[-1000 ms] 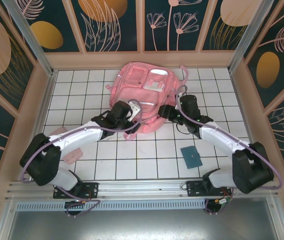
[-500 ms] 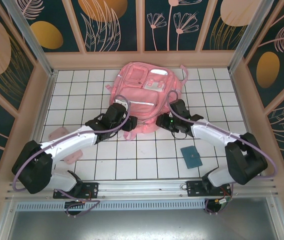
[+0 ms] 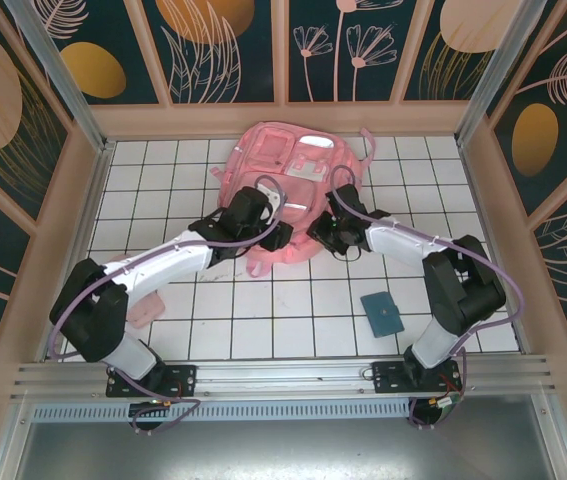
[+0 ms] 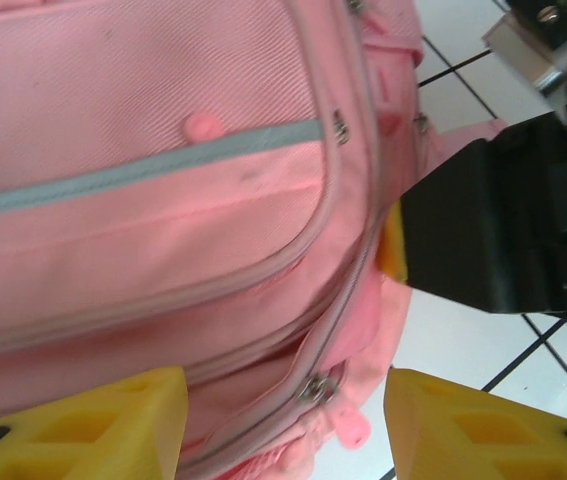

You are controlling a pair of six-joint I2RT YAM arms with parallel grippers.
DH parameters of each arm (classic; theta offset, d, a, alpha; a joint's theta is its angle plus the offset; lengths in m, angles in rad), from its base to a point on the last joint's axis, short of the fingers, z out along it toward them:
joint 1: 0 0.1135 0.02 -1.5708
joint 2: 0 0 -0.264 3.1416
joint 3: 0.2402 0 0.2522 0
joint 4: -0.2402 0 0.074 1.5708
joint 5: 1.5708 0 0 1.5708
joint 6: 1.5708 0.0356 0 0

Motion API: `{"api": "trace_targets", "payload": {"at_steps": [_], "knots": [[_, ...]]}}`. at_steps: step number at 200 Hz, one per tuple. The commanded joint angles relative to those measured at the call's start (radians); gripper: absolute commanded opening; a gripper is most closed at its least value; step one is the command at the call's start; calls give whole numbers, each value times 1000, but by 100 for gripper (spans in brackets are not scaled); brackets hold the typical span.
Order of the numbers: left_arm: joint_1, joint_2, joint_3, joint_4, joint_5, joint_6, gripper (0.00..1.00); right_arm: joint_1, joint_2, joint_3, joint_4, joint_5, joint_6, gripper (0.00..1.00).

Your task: Pack books, pencil case, and school supplies into a backpack

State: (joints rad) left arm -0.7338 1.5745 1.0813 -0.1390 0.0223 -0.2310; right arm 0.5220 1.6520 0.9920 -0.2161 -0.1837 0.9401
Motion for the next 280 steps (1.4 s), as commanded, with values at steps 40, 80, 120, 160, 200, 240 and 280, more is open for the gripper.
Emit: {"api": "trace_targets", "payload": {"at_steps": [40,80,120,160,200,240,280], "knots": [[-41,119,136,-97,45,110,53,-71,-69,-69,62,-27,55,44],[-45,202,199,-152,51,121,53,-79,17,-25,79,-99,52,44],[-49,280,246,-209,44,121,53,-86,50,-36,105,-143,54,35],[-50,359,324,-267,-66,101,54,-91,14,-57,118,-172,1,8],[-50,417,396,-309,-263,18,53,-91,-70,-111,123,-238,-106,4],[-49,433,412,-337,-346,-22,51,-93,-190,-181,244,-336,-135,1],[-50,374,449,-327,-199,-42,61,-99,-227,-191,295,-351,-144,2]]}}
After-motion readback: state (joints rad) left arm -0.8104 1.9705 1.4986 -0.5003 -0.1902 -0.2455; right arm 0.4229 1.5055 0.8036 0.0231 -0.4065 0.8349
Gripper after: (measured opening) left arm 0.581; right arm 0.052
